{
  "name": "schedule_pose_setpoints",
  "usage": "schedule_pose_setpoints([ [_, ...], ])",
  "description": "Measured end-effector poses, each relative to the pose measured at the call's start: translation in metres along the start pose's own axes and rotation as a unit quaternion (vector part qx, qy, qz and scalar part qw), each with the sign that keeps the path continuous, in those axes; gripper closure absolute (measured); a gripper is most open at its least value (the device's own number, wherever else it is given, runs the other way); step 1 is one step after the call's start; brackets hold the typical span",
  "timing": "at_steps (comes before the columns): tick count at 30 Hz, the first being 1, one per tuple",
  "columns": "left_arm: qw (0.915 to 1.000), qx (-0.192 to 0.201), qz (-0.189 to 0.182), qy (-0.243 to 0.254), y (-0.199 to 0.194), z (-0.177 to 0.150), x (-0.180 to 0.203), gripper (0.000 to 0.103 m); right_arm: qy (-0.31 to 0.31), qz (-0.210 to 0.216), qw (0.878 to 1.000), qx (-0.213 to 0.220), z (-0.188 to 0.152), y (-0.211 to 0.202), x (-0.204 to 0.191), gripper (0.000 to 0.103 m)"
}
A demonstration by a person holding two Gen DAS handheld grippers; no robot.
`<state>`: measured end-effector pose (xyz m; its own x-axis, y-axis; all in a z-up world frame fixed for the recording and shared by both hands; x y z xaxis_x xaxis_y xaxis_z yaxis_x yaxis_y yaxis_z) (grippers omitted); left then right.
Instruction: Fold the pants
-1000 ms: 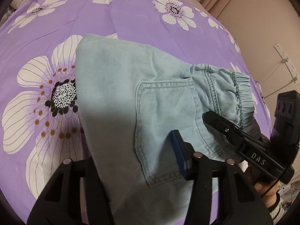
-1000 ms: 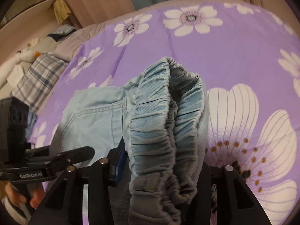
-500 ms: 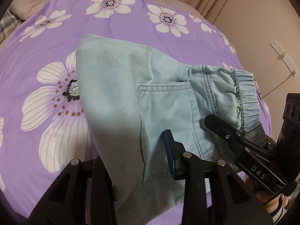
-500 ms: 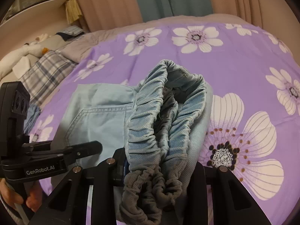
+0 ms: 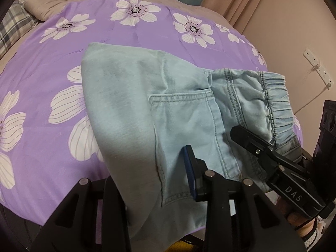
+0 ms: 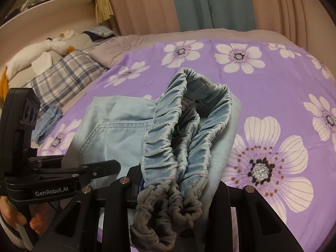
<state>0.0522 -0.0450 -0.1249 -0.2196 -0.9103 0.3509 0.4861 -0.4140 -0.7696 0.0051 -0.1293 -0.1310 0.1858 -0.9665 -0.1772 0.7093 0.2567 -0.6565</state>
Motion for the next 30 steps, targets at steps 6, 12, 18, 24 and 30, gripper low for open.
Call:
schedule_pose_setpoints([
  [6, 0.9999, 0.008, 0.011, -0.006, -0.013, -0.004, -0.003, 0.071, -0.011, 0.01, 1.0, 0.004, 0.001, -0.003, -0.011, 0.067],
  [12, 0.9997, 0.021, 0.014, -0.009, -0.023, -0.003, -0.005, 0.071, -0.023, 0.016, 1.0, 0.013, 0.004, -0.008, -0.019, 0.067],
  [18, 0.9993, 0.033, 0.017, -0.005, -0.031, 0.0, -0.005, 0.071, -0.029, 0.02, 0.999, 0.022, 0.008, -0.013, -0.022, 0.067],
  [24, 0.9992, 0.037, 0.011, -0.009, -0.036, 0.003, -0.007, 0.071, -0.036, 0.023, 0.999, 0.031, 0.015, -0.018, -0.027, 0.067],
  [30, 0.9991, 0.04, 0.013, -0.007, -0.039, 0.007, -0.009, 0.071, -0.041, 0.027, 0.998, 0.036, 0.019, -0.02, -0.03, 0.067],
])
Point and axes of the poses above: each gripper's, at about its wrist camera, not at the fingertips, and y roughly the way its jaws point, x to its right, z to its top, the point moved 5 cm from there along y, roughly the way its jaws point, and after that the axes turned 1 degree about x, right-handed, at the moved point
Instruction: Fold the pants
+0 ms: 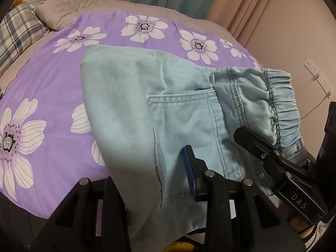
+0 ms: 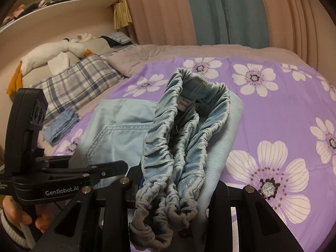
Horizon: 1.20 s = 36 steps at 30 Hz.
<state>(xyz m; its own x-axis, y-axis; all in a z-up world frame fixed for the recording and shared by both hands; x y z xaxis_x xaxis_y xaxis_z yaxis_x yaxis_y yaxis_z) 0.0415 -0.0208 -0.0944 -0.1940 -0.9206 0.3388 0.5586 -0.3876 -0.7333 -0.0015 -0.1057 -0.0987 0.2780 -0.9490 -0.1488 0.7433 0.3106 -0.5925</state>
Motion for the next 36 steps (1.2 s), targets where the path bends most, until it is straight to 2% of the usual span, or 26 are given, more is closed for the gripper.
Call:
schedule_pose_setpoints([
  [15, 0.9999, 0.013, 0.0, 0.01, -0.007, 0.012, -0.002, 0.071, -0.012, 0.003, 1.0, 0.016, 0.01, -0.006, -0.001, 0.067],
  [36, 0.9998, 0.015, 0.0, 0.016, -0.006, 0.019, -0.009, 0.071, -0.01, 0.003, 1.0, 0.016, 0.009, -0.006, -0.004, 0.067],
])
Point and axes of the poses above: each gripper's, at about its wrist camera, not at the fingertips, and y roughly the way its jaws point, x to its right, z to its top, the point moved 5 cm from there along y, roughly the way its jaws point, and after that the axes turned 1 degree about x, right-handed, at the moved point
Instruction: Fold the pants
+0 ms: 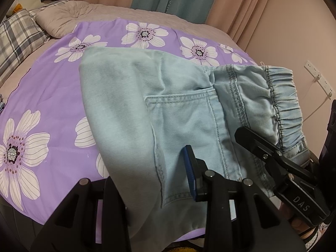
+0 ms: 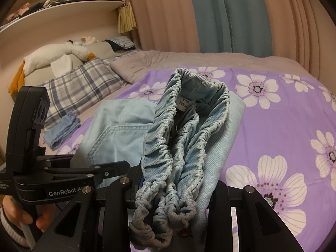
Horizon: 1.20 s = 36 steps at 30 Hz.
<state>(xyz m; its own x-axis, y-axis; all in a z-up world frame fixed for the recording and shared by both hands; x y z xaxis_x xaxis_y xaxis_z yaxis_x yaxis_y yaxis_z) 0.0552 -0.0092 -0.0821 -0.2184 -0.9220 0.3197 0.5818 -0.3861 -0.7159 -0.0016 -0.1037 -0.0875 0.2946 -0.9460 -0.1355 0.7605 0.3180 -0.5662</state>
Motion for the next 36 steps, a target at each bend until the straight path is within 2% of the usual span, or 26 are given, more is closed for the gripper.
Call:
schedule_pose_setpoints([
  [36, 1.0, -0.004, 0.006, 0.004, 0.007, 0.006, -0.013, 0.071, -0.002, -0.001, 1.0, 0.006, 0.003, -0.003, -0.001, 0.067],
])
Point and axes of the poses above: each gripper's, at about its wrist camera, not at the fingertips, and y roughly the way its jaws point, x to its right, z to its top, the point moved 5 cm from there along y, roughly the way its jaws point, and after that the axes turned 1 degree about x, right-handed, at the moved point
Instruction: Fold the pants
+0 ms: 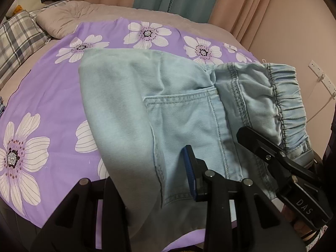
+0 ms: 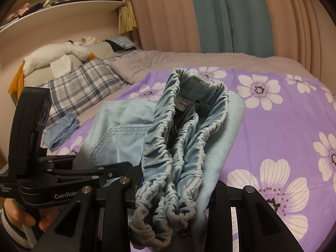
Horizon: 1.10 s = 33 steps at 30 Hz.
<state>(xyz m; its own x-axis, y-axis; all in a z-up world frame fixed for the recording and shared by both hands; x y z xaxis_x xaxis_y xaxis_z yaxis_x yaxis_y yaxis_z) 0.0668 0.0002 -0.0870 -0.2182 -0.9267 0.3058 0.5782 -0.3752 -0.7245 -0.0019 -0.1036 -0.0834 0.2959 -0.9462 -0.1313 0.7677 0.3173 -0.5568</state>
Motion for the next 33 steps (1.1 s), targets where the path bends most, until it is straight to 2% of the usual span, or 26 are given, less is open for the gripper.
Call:
schedule_pose_setpoints([
  [33, 0.9997, -0.021, 0.003, -0.008, 0.028, 0.004, -0.006, 0.071, 0.008, -0.001, 1.0, -0.016, 0.001, 0.009, 0.0, 0.067],
])
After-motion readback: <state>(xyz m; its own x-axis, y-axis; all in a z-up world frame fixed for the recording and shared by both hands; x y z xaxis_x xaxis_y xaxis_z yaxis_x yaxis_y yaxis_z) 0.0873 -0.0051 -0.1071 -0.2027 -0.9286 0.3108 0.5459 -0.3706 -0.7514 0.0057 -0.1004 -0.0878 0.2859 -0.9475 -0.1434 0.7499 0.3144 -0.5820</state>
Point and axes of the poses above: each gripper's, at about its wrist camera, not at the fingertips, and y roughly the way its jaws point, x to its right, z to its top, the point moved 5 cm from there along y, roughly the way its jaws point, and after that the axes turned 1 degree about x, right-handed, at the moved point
